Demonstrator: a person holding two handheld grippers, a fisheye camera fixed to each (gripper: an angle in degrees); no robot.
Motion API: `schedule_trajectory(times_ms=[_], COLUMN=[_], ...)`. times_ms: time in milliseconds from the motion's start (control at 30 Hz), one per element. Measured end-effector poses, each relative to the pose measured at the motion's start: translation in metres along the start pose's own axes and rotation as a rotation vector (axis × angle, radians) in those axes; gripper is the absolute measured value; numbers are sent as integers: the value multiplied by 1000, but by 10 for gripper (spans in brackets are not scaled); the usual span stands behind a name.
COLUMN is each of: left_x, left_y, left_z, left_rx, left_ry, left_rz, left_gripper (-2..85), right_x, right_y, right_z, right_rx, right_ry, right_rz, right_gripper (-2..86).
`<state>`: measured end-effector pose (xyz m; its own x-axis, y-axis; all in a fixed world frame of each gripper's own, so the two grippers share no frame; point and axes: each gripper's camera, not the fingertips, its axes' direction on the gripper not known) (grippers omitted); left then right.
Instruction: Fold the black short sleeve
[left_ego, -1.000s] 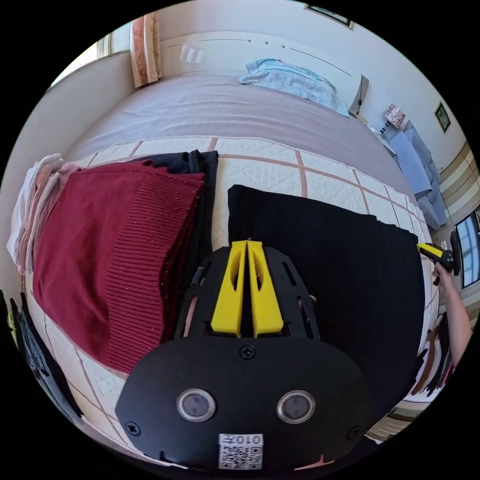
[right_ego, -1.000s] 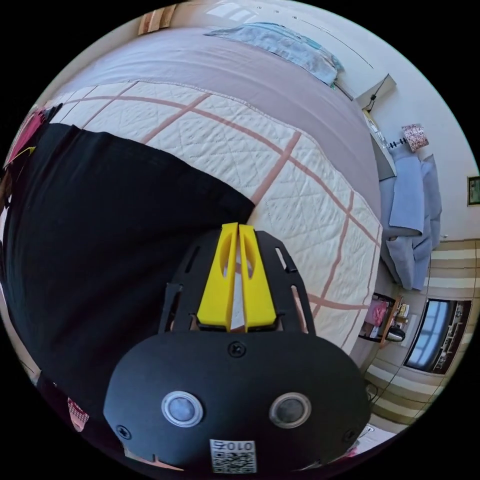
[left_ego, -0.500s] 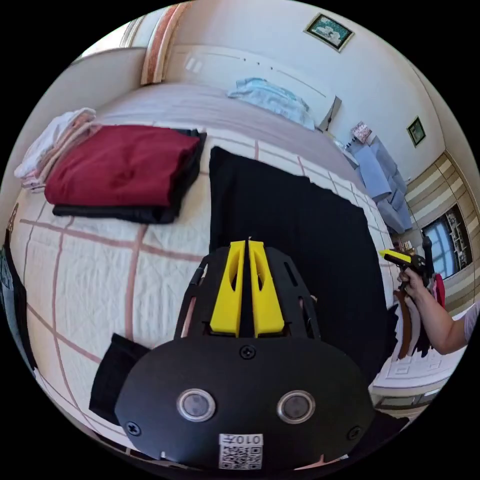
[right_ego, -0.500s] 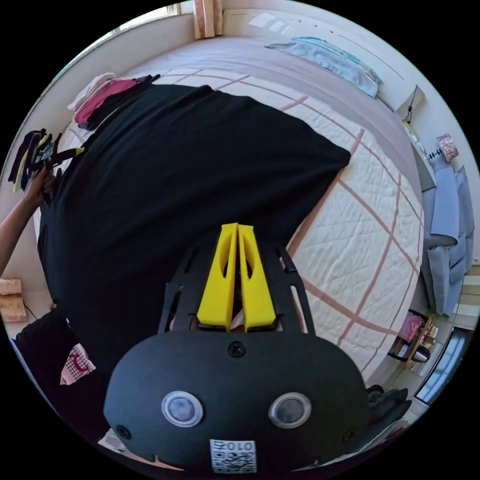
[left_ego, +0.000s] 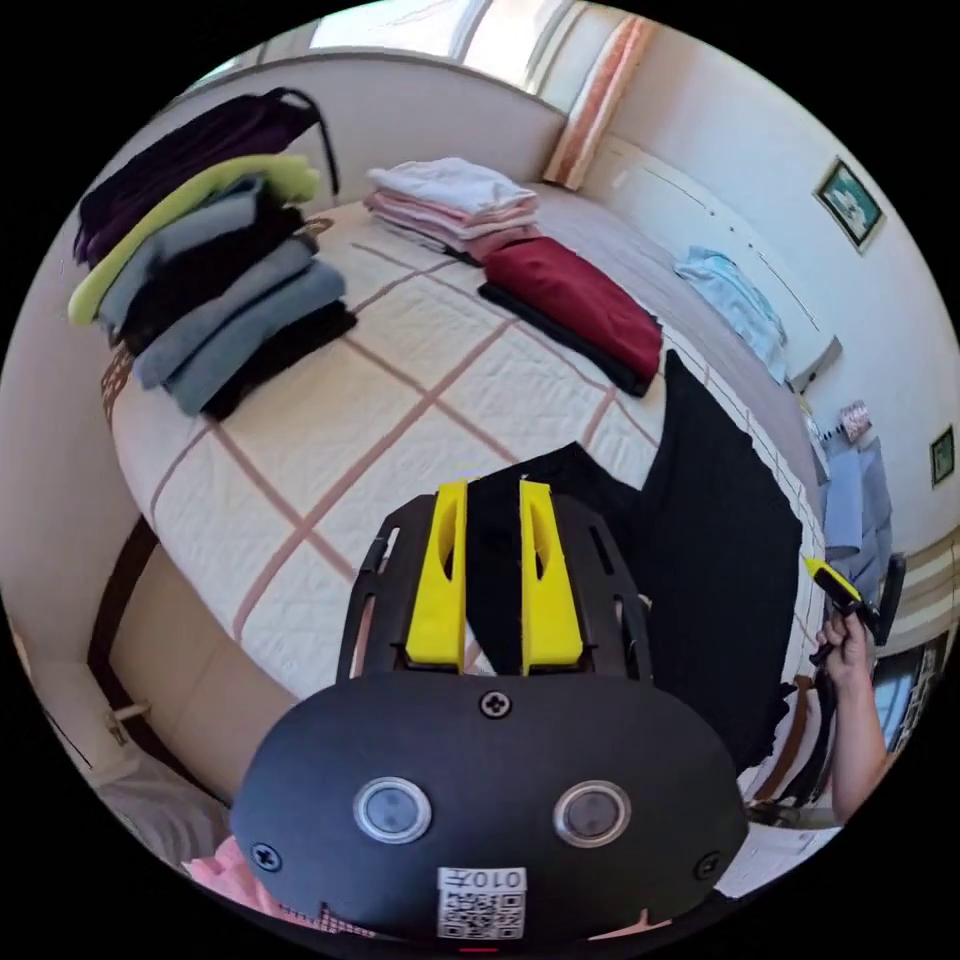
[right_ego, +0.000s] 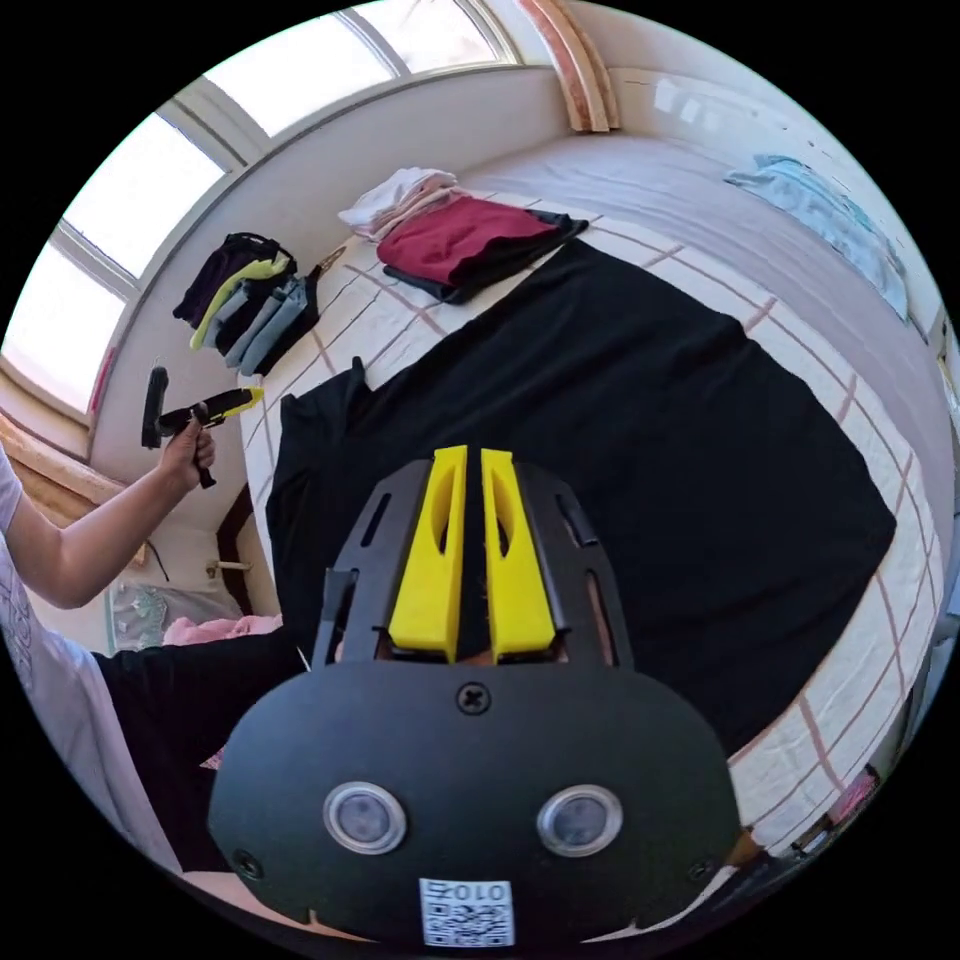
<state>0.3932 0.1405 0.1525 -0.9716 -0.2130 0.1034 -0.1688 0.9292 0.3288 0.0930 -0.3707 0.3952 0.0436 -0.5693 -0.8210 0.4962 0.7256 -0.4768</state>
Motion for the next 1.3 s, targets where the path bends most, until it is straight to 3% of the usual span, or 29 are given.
schedule_trajectory(times_ms=[100, 367, 700, 800, 967, 1100, 1300], left_x=[-53, -91, -101, -101, -74, 1, 103], left_y=[20, 38, 60, 70, 97, 132, 195], left_z=[9, 47, 67, 59, 18, -32, -41], left_rx=[-48, -108, -145, -110, -5, 51, 9], left_ry=[153, 220, 298, 314, 190, 13, -17], left_rz=[-78, -53, 41, 61, 122, 412, 757], left_gripper=[86, 90, 37, 12, 2, 0, -2], right_x=[-43, -127, -153, -158, -173, -164, -113], right_y=[-57, -220, -261, -261, -252, -227, -170], right_z=[42, 150, 242, 241, 214, 186, 163], right_rx=[-59, -303, -594, -548, -421, -298, -124], right_ry=[-52, -67, 10, 53, -47, -75, -139], right_rz=[-133, -414, -470, -495, -707, -831, -828], right_gripper=[49, 74, 48, 29, 20, 19, 17])
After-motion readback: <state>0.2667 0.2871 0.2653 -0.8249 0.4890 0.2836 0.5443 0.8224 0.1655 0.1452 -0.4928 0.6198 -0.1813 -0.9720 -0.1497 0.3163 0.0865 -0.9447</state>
